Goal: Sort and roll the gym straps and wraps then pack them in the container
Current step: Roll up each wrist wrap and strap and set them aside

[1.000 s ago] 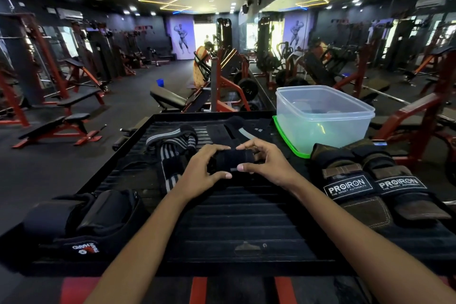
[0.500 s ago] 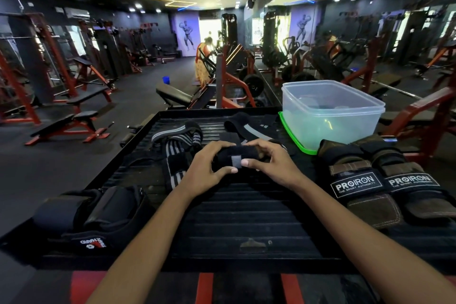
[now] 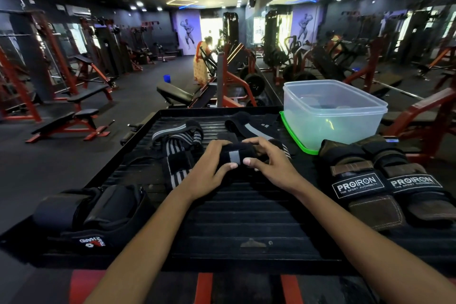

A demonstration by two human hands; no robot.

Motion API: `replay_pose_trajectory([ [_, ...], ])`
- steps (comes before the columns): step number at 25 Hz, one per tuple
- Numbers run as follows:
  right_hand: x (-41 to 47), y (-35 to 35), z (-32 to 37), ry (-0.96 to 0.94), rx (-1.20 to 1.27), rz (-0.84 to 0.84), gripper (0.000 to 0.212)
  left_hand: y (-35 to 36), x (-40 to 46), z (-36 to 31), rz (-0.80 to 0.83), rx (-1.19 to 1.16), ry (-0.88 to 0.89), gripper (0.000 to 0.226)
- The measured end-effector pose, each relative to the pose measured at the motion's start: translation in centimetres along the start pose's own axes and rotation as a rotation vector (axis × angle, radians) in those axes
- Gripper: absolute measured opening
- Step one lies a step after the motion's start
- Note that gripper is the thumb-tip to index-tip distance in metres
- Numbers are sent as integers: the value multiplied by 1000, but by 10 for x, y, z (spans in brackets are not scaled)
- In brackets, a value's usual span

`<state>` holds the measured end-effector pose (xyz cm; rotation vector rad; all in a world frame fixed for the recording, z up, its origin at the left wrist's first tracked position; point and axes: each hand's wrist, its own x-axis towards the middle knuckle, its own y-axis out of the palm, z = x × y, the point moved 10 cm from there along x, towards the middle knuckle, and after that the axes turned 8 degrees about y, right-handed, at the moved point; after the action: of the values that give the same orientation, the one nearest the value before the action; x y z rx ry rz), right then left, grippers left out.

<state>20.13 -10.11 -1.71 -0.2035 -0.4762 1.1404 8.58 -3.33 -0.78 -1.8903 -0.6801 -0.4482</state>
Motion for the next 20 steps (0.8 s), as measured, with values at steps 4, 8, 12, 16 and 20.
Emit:
replay_pose_trajectory([
  [4,1,16,-10,57,-326,58,63,8,-3,0,64,-11,-40,40],
  [8,-3,24,-16,123,-368,126,70,8,-4,0,79,-2,-36,40],
  [12,0,19,-9,85,-303,62,68,7,-3,1,62,-33,-46,39],
  [16,-2,10,5,-12,-60,14,39,1,-1,2,13,-70,-48,40],
  [20,2,2,-3,39,35,-14,22,-5,1,2,-35,-28,-12,50],
])
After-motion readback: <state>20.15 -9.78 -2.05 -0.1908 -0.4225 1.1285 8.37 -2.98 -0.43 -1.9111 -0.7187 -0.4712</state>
